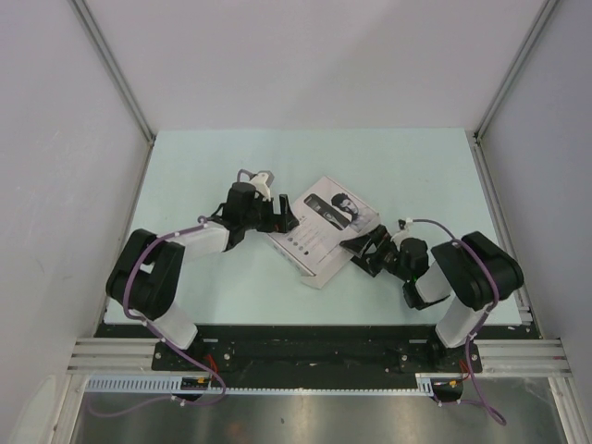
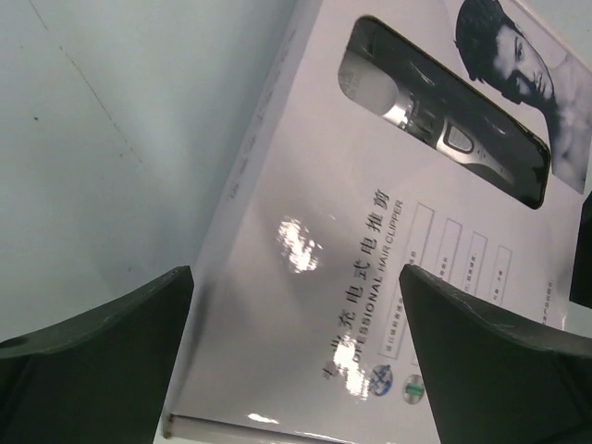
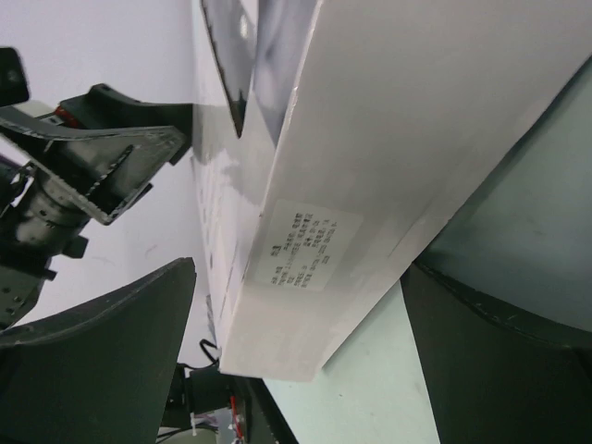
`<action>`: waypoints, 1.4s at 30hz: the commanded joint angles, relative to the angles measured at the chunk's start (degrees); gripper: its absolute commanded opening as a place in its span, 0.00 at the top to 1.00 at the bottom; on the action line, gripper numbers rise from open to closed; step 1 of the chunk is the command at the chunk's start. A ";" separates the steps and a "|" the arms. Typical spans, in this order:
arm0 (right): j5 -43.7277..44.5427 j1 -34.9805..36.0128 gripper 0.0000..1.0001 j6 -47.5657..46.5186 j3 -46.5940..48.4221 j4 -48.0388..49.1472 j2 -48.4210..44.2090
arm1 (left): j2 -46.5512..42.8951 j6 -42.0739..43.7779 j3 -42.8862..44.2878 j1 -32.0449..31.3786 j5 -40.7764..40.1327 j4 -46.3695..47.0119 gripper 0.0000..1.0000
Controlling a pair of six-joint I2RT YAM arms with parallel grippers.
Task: Sort the hair-cutting tools
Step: Close the storage box at the center of the board.
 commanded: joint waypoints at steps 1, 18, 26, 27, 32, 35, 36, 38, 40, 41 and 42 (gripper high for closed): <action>5.88 4.06 0.00 4.21 -2.08 6.59 8.14 | -4.04 3.35 -0.11 -0.29 0.29 -0.29 0.00; 18.20 7.41 0.03 3.95 2.84 -11.09 -0.57 | -0.97 4.85 3.14 -0.20 1.69 -3.81 0.02; 17.93 7.50 0.13 3.61 3.19 -11.14 -0.55 | -0.70 3.61 4.46 -0.20 2.49 -5.66 0.05; 18.45 7.50 0.14 3.34 3.37 -14.11 -1.34 | -0.70 3.53 4.54 -0.20 2.40 -5.75 0.05; 19.69 7.67 0.21 0.63 5.82 -25.20 -7.76 | -0.35 3.35 5.16 -0.20 0.65 -7.32 0.05; 21.79 8.02 0.22 -2.27 8.02 -35.73 -12.41 | -0.18 3.35 5.16 -0.20 0.12 -7.59 0.05; 22.15 8.11 0.22 -2.98 8.64 -37.24 -13.29 | 0.00 3.35 5.16 -0.20 0.29 -7.59 0.04; 22.67 8.11 0.23 -3.87 8.91 -39.09 -15.31 | 0.26 3.18 5.34 -0.20 0.47 -7.59 0.04; 22.68 8.03 0.26 -4.48 8.82 -39.02 -16.11 | 0.70 3.17 5.42 -0.20 0.82 -7.68 0.04; 22.68 8.11 0.27 -4.40 8.90 -38.41 -16.90 | 0.79 3.09 5.51 -0.20 0.99 -7.68 0.04; 22.68 8.11 0.29 -4.66 8.91 -37.97 -17.25 | 0.88 3.00 5.51 -0.20 1.17 -7.68 0.04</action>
